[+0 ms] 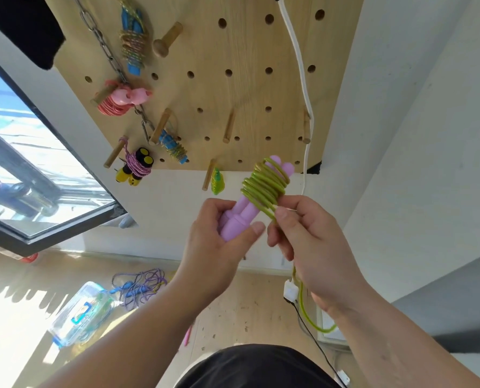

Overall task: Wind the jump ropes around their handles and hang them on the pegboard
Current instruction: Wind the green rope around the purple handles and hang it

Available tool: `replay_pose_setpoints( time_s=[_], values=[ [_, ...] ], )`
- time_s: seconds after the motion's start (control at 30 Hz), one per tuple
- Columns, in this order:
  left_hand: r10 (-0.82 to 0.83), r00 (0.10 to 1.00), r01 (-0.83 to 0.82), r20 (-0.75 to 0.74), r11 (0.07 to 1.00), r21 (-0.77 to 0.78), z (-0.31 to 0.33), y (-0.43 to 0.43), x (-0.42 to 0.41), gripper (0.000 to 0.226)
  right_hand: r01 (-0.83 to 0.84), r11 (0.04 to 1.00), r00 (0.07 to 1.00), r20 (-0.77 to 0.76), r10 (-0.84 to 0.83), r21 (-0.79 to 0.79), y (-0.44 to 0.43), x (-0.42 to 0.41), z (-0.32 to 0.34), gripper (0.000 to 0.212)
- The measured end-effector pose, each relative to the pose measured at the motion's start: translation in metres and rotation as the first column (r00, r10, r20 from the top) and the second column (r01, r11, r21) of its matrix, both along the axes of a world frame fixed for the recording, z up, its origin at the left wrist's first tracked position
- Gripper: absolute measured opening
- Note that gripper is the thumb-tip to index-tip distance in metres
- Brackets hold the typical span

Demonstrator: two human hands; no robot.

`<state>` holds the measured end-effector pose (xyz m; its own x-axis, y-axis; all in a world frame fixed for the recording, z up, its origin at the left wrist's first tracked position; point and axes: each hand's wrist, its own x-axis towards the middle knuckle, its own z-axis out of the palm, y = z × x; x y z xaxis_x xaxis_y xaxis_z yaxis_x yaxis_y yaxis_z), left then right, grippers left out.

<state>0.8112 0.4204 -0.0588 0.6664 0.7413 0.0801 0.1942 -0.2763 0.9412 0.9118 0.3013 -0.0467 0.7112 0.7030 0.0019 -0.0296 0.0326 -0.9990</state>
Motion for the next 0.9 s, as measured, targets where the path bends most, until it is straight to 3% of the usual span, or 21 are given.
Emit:
replay_pose_setpoints(
  time_s=[0.1, 0.17, 0.27, 0.4, 0.47, 0.6, 0.67, 0.77, 0.83, 0.9],
  values=[
    [0.125, 0.985, -0.075, 0.119, 0.93, -0.36, 0.001, 0.005, 0.004, 0.043, -0.022, 0.998, 0.997, 0.075, 0.026, -0.059, -0.003, 0.004, 0.001, 0.015],
    [0.224, 0.964, -0.118, 0.142, 0.842, -0.527, 0.002, 0.016, 0.005, 0.042, -0.028, 0.99, 0.967, 0.247, 0.062, -0.139, -0.007, 0.005, -0.002, 0.014],
    [0.228, 0.964, -0.099, 0.138, 0.787, -0.609, -0.002, 0.025, 0.004, 0.048, -0.006, 0.978, 0.896, 0.432, 0.099, -0.21, -0.012, 0.005, -0.003, 0.011],
    [0.162, 0.978, -0.029, 0.128, 0.721, -0.692, -0.002, 0.024, 0.004, 0.038, 0.018, 0.984, 0.885, 0.461, 0.068, -0.179, -0.018, 0.012, 0.004, 0.007],
    [0.081, 0.982, 0.082, 0.172, 0.637, -0.767, 0.002, 0.023, 0.003, 0.039, 0.011, 0.987, 0.901, 0.43, 0.061, -0.162, -0.019, 0.017, 0.003, 0.01],
    [-0.111, 0.96, 0.279, 0.257, 0.446, -0.851, 0.016, 0.014, 0.0, 0.044, -0.1, 0.995, 0.994, 0.039, 0.099, 0.003, -0.021, 0.025, -0.008, 0.02],
    [-0.172, 0.94, 0.334, 0.293, 0.311, -0.89, 0.016, 0.009, -0.001, 0.045, -0.122, 0.991, 0.988, -0.086, 0.127, 0.059, -0.02, 0.029, -0.012, 0.006],
    [-0.249, 0.885, 0.423, 0.394, 0.075, -0.903, 0.003, 0.008, 0.001, 0.049, -0.29, 0.955, 0.94, -0.169, 0.297, 0.065, -0.022, 0.037, -0.016, 0.042],
    [-0.278, 0.84, 0.481, 0.467, -0.017, -0.876, -0.006, 0.012, 0.002, 0.056, -0.396, 0.915, 0.904, -0.144, 0.403, 0.075, -0.022, 0.039, -0.015, 0.029],
    [-0.305, 0.807, 0.517, 0.505, -0.048, -0.855, -0.007, 0.016, 0.003, 0.059, -0.363, 0.929, 0.925, -0.096, 0.368, 0.069, -0.018, 0.036, -0.012, 0.015]
  ],
)
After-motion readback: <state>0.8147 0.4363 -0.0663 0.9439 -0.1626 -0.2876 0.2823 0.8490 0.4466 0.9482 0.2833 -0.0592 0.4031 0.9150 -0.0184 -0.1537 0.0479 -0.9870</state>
